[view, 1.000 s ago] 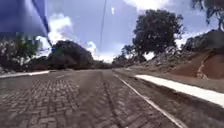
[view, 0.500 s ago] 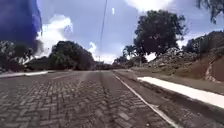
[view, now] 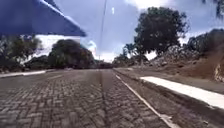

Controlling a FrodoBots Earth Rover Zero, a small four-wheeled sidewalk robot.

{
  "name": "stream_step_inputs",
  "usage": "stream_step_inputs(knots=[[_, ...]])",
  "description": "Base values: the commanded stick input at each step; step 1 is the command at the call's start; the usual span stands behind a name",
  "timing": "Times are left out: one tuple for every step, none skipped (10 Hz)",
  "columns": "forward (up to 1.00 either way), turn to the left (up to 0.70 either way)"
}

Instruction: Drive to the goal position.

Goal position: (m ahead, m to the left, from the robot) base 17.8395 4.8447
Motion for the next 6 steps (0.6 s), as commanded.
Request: stream_step_inputs(knots=[[0.70, 0.00], [0.70, 0.00], [0.70, 0.00], [0.70, 0.00], [0.70, 0.00], [0.70, 0.00]])
